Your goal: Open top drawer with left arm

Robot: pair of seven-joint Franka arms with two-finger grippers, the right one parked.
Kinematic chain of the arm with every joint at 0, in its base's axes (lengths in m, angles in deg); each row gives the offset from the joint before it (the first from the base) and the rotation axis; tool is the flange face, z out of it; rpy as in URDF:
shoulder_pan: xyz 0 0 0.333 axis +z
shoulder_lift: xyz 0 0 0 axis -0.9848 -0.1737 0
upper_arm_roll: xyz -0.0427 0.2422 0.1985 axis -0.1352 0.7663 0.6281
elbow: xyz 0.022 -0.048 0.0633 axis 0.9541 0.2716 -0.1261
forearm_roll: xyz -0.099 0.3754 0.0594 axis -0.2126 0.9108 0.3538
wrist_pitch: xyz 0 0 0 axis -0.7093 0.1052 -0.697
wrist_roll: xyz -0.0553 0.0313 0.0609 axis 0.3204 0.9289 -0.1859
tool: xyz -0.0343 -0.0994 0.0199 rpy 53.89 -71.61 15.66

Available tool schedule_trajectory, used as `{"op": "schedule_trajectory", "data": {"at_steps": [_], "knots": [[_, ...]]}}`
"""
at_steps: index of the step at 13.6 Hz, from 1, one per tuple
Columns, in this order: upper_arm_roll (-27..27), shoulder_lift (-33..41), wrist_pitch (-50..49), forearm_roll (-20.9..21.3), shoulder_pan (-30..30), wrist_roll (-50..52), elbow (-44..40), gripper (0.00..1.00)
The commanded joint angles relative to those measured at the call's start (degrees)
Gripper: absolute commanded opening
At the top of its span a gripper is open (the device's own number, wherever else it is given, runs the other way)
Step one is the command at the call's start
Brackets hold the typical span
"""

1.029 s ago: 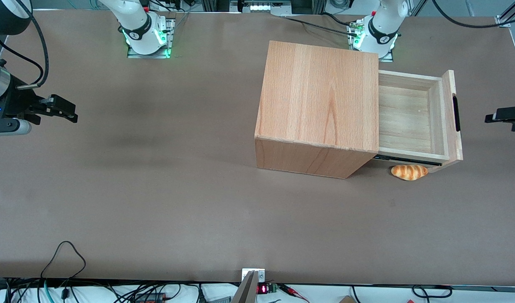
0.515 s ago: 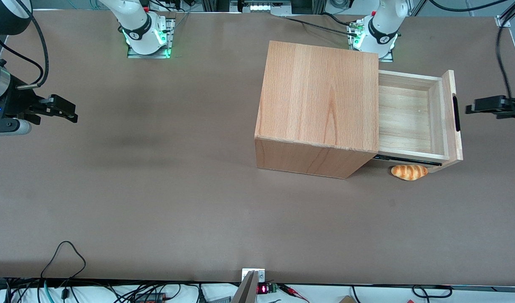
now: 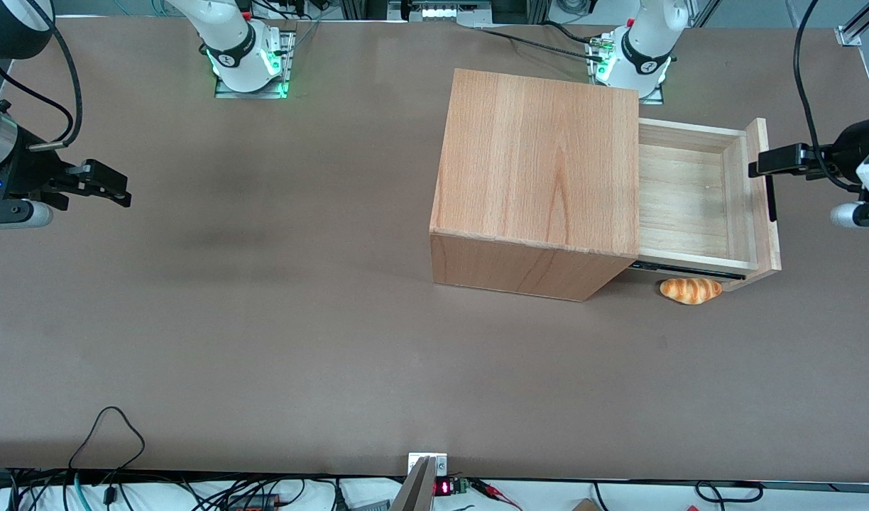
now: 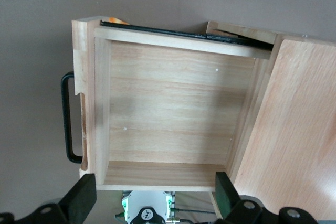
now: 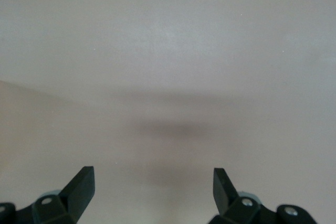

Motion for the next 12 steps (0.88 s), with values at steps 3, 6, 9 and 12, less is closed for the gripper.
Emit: {"op": "schedule_trajectory", "data": {"at_steps": [3,6,9,12], "knots": [[1.2,12.4,11.8,2.1,-0.3,-0.4,18.7,1.00],[1.4,14.0,15.4,3.6,-0.7,-0.4,22.2,1.00],[1.2,14.9,17.2,5.5,-0.8,-0.4,23.7,1.00],[0.9,14.8,18.6,5.8,-0.8,-0.4,23.7,1.00]]}}
